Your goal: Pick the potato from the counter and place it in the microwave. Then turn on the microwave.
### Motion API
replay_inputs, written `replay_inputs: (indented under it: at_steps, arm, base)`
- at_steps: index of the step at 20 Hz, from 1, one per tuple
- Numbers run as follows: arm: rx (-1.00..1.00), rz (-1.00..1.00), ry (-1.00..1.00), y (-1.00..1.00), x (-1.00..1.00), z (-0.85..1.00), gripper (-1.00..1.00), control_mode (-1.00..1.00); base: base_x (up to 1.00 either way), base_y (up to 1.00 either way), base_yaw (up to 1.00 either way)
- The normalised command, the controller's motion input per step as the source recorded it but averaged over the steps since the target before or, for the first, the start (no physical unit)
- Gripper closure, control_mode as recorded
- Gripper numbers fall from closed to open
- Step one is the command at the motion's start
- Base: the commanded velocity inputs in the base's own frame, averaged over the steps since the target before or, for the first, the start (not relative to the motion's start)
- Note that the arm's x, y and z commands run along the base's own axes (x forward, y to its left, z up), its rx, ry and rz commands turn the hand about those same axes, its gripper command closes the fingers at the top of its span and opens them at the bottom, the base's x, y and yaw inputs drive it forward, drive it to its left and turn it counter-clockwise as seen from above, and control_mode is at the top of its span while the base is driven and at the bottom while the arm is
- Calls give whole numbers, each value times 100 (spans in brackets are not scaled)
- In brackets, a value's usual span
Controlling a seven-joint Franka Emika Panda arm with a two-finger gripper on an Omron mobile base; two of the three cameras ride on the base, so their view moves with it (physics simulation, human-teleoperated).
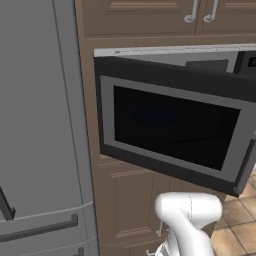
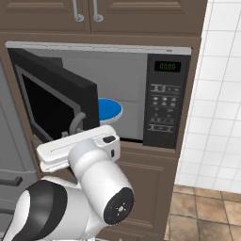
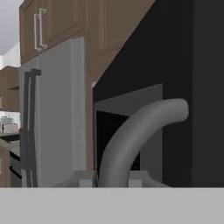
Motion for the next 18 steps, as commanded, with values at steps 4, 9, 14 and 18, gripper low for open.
replay_inputs:
  at_steps: [4,9,14,18]
  arm:
    - [0,6,3,32,-30,-1,100,-100]
    - [0,3,3,33,-26,-1,100,-100]
    - [0,1,3,24,-31,0,100,-100]
    - [0,0,2,16,-28,0,100,-100]
  base:
    - [0,0,0]
    - [0,0,0]
    - [0,0,0]
    - [0,0,0]
